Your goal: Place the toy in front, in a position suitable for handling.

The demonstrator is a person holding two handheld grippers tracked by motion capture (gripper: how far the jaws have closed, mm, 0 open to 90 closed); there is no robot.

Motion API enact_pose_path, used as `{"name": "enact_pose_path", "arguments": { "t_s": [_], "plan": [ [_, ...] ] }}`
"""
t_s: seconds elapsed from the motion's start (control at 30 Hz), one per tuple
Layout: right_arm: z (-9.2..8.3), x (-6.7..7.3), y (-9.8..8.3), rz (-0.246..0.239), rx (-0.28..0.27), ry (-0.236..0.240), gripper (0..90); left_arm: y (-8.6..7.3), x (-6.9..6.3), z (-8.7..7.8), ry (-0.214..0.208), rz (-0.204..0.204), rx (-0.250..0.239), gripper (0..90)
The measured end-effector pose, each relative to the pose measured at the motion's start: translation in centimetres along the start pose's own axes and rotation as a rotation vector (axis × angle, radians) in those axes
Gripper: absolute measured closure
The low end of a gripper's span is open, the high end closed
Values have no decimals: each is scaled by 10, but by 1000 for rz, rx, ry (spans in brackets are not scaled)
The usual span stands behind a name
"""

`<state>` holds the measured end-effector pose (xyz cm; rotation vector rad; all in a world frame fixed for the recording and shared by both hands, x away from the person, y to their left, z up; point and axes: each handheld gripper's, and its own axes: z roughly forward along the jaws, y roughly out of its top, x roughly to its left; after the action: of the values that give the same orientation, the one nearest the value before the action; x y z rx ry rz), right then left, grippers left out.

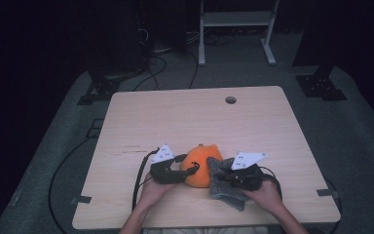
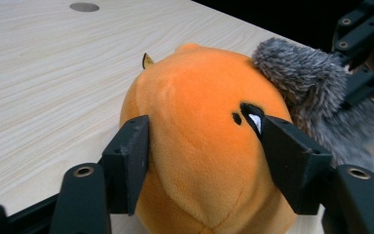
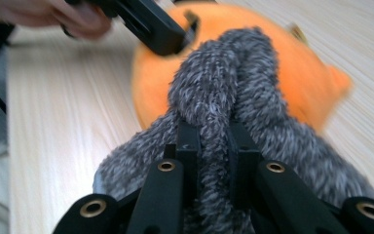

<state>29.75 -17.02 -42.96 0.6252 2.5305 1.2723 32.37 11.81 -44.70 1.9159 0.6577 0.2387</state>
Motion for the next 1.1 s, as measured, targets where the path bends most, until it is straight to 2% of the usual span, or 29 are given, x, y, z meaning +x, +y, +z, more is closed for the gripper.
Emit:
{"name": "enact_pose_path", "arguments": {
  "t_s": [0.03,0.13,0.2,0.27,0.3,0.33,0.37,0.4,0.43,0.5,0.63,0.73,0.8,0.87,0.93,0.97,1.0,1.07,1.1],
  "plan": [
    [-2,-1,-1,12,-1,-1,784,0,-1,0,3,10,1,392],
    [-4,-7,7,53,-44,-5,784,-1,0,-1,2,5,2,404],
    [1,-11,10,71,-48,5,785,-1,4,-2,-17,-39,-8,388],
    [6,-9,7,70,-27,16,786,3,8,-3,-53,-97,-25,236],
    [9,-4,5,53,-9,28,785,5,8,-3,-54,-109,-23,175],
    [9,-2,4,42,-1,30,785,6,7,-2,-57,-108,-19,180],
    [7,-1,4,35,-1,30,785,5,5,1,-43,-79,-6,251],
    [5,-1,5,41,-3,22,785,4,1,3,-10,-46,10,297],
    [2,-4,5,50,-14,16,786,2,1,4,-8,-38,4,320],
    [-2,-13,1,93,-23,21,785,1,1,3,-11,-38,8,341],
    [-10,-21,-10,119,-10,-14,785,0,-1,1,-18,-2,16,376],
    [-11,-27,-1,136,-45,-22,784,1,-5,2,-18,37,20,398],
    [-6,-31,9,148,-60,-11,784,1,-5,2,-14,40,24,397],
    [2,-34,12,153,-48,6,784,1,-1,-1,-34,12,17,368],
    [5,-32,7,153,-29,32,785,5,4,-3,-76,-79,-7,224],
    [6,-29,3,148,-20,43,786,8,5,-3,-87,-118,-23,180],
    [6,-25,-2,145,-16,48,786,8,5,-3,-87,-118,-23,180],
    [3,-24,-8,156,-21,63,786,7,3,2,-84,-104,2,241],
    [2,-24,-9,160,-17,62,786,7,2,3,-80,-98,-1,276]
  ]
}}
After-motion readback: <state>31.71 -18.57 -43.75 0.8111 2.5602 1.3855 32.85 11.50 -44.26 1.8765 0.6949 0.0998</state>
